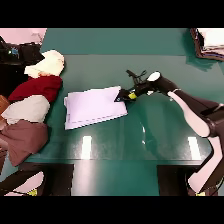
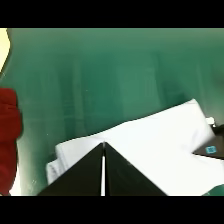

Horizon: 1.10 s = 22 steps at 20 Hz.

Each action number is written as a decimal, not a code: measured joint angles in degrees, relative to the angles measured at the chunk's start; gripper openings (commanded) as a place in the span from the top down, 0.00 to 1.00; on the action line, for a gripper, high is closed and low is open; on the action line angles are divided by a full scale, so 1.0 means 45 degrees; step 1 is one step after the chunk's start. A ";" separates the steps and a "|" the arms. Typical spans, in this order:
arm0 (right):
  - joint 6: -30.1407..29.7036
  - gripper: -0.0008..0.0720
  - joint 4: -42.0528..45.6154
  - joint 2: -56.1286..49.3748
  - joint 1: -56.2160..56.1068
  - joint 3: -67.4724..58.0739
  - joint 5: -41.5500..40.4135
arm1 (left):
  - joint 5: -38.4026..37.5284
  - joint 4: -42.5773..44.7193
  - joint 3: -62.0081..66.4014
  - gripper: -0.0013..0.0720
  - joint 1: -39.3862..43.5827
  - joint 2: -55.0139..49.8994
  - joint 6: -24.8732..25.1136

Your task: Fold the shirts.

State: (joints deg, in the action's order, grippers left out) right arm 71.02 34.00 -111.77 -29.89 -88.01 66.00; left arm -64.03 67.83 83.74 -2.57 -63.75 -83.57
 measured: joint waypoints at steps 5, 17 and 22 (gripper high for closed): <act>-0.0019 0.97 0.0432 -0.0316 -0.0335 -0.1559 0.0228 | -0.0262 -0.0325 0.0000 0.95 0.0505 0.0005 0.0000; 0.1467 0.97 0.6023 0.6407 0.8087 0.1647 -0.0398 | 0.0695 -0.0486 0.0000 0.95 0.3050 0.0005 -0.0209; 0.2458 0.97 0.6538 0.8971 1.3639 0.4643 -0.1768 | 0.1224 -0.0525 0.0000 0.95 0.3167 0.0005 -0.0515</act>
State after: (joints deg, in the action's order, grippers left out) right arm 82.08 63.42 -71.40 31.48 -67.11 58.04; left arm -58.52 65.47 83.74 11.68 -63.72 -85.89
